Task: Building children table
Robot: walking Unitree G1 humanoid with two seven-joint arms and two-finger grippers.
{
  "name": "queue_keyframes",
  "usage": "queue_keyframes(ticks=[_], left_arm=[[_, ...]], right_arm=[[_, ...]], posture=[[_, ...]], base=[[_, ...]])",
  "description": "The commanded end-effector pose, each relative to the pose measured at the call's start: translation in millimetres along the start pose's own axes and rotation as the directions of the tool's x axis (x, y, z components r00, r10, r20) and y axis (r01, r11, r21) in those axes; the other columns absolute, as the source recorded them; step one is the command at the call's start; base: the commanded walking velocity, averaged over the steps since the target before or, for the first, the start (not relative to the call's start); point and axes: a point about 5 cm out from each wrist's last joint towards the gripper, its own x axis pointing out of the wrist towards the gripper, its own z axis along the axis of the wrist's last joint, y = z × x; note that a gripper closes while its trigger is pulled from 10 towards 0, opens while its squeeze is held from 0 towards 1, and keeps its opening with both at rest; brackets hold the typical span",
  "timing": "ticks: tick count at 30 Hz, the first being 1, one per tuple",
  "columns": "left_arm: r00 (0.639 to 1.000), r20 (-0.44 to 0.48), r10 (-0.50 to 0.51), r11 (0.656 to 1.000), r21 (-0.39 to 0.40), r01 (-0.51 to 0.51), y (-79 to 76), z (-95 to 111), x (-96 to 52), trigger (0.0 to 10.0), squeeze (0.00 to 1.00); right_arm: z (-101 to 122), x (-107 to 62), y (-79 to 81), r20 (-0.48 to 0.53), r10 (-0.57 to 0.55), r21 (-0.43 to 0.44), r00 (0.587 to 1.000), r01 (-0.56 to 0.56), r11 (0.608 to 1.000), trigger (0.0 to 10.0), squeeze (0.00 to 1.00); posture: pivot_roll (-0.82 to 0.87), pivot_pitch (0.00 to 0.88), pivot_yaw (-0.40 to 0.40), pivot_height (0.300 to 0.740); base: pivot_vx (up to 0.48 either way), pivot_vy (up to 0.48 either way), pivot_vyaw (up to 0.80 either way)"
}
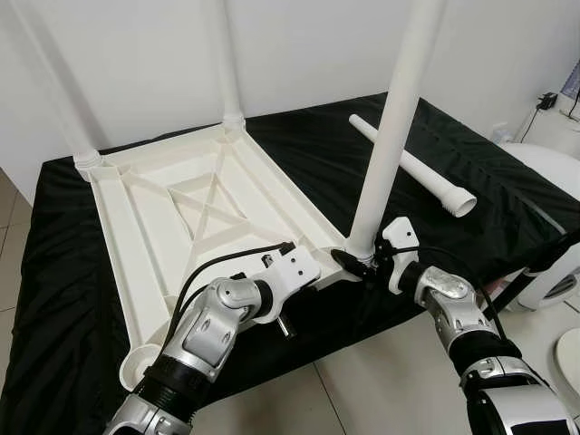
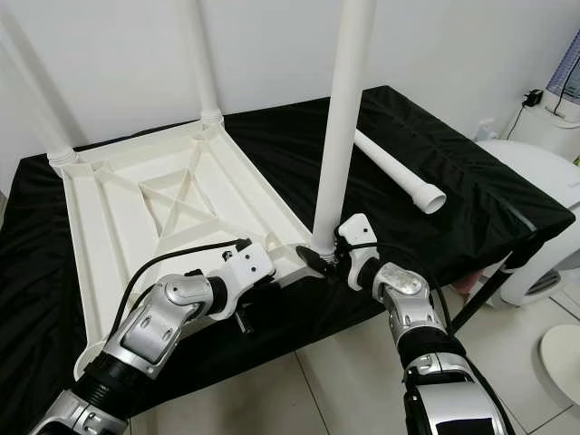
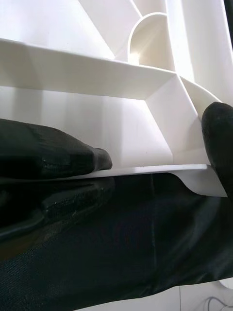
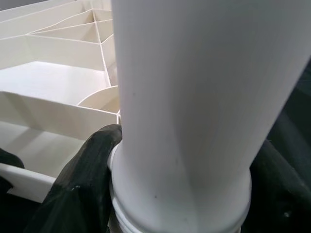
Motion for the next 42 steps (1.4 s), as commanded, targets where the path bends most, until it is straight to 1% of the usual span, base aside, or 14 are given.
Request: queue_keyframes(ticks=[1, 5, 10, 14, 18, 19, 22, 27, 29, 30, 32, 34, 40, 42], left_arm=[[0.996, -0.019, 0.082, 0.997, 0.012, -0.082, 3.4, -2, -1.4, 10.0, 0.00], [0.997, -0.019, 0.081, 0.997, 0.012, -0.081, 2.8, -2, -1.4, 10.0, 0.00], [0.997, -0.016, 0.079, 0.997, 0.009, -0.079, 1.2, -2, -0.4, 10.0, 0.00], [0.997, -0.016, 0.078, 0.997, 0.009, -0.078, 0.7, -2, 0.0, 10.0, 0.00], [0.997, -0.015, 0.075, 0.997, 0.011, -0.075, 0.0, -2, 0.3, 10.0, 0.00], [0.997, -0.015, 0.075, 0.997, 0.011, -0.075, 0.0, -2, 0.3, 10.0, 0.00], [0.997, -0.015, 0.072, 0.997, 0.012, -0.072, -0.5, -2, 0.3, 10.0, 0.00], [0.997, -0.014, 0.071, 0.997, 0.013, -0.071, -0.9, -2, 0.2, 10.0, 0.00], [0.997, -0.014, 0.070, 0.997, 0.013, -0.070, -1.2, -2, 0.3, 10.0, 0.00], [0.997, -0.014, 0.070, 0.997, 0.013, -0.070, -1.2, -2, 0.3, 10.0, 0.00], [0.997, -0.013, 0.070, 0.997, 0.013, -0.070, -1.8, -2, 0.6, 10.0, 0.00], [0.998, -0.013, 0.069, 0.998, 0.013, -0.069, -2.4, -2, 0.7, 10.0, 0.00], [0.998, -0.013, 0.068, 0.998, 0.014, -0.067, -3.2, -2, 0.5, 10.0, 0.00], [0.998, -0.012, 0.067, 0.998, 0.013, -0.067, -3.7, -2, 0.5, 10.0, 0.00]], right_arm=[[-8, -1.1, 6.9, 0.006, -0.042, 0.031, 0.999, 0.042, 0.999, 10.0, 0.00], [-8, -1.2, 9.6, 0.022, -0.070, 0.043, 0.997, 0.069, 0.997, 10.0, 0.00], [-6, -1.1, 19.8, 0.072, -0.170, 0.068, 0.983, 0.165, 0.984, 10.0, 0.00], [-5, -0.8, 23.8, 0.088, -0.203, 0.078, 0.975, 0.196, 0.977, 10.0, 0.00], [-3, 2.5, 36.0, 0.110, -0.275, 0.116, 0.955, 0.262, 0.958, 10.0, 0.00], [-3, 2.5, 36.0, 0.110, -0.275, 0.116, 0.955, 0.262, 0.958, 10.0, 0.00], [0, 7.2, 46.4, 0.121, -0.328, 0.147, 0.937, 0.310, 0.939, 10.0, 0.00], [2, 10.5, 53.3, 0.120, -0.355, 0.162, 0.927, 0.335, 0.928, 10.0, 0.00], [4, 16.0, 60.0, 0.097, -0.445, 0.187, 0.890, 0.423, 0.887, 10.0, 0.00], [4, 16.0, 60.0, 0.097, -0.445, 0.187, 0.890, 0.423, 0.887, 10.0, 0.00], [4, 20.2, 63.2, 0.067, -0.531, 0.205, 0.844, 0.510, 0.836, 10.0, 0.00], [5, 23.3, 65.0, 0.051, -0.573, 0.200, 0.818, 0.554, 0.808, 10.0, 0.00], [5, 30.4, 71.5, 0.024, -0.602, 0.192, 0.798, 0.587, 0.786, 10.0, 0.00], [4, 36.2, 77.9, -0.002, -0.624, 0.188, 0.781, 0.613, 0.767, 10.0, 0.00]], posture=[[-0.13, 0.070, 0.080, 0.740], [-0.13, 0.069, 0.076, 0.740], [-0.13, 0.064, 0.070, 0.740], [-0.13, 0.061, 0.069, 0.740], [-0.13, 0.055, 0.067, 0.740], [-0.13, 0.055, 0.067, 0.740], [-0.13, 0.055, 0.067, 0.740], [-0.13, 0.053, 0.065, 0.740], [-0.13, 0.053, 0.065, 0.740], [-0.13, 0.053, 0.065, 0.740], [-0.12, 0.047, 0.059, 0.740], [-0.12, 0.047, 0.059, 0.740], [-0.12, 0.043, 0.057, 0.740], [-0.12, 0.043, 0.055, 0.740]], base=[[0.000, 0.000, 0.00], [0.000, 0.000, 0.00], [0.000, 0.000, 0.00], [0.000, 0.000, 0.00], [0.000, 0.000, 0.00], [0.000, 0.000, 0.00], [0.000, 0.000, 0.00], [0.000, 0.000, 0.00], [0.000, 0.000, 0.00], [0.000, 0.000, 0.00], [0.000, 0.000, 0.00], [0.000, 0.000, 0.00], [0.000, 0.000, 0.00], [0.000, 0.000, 0.00]])
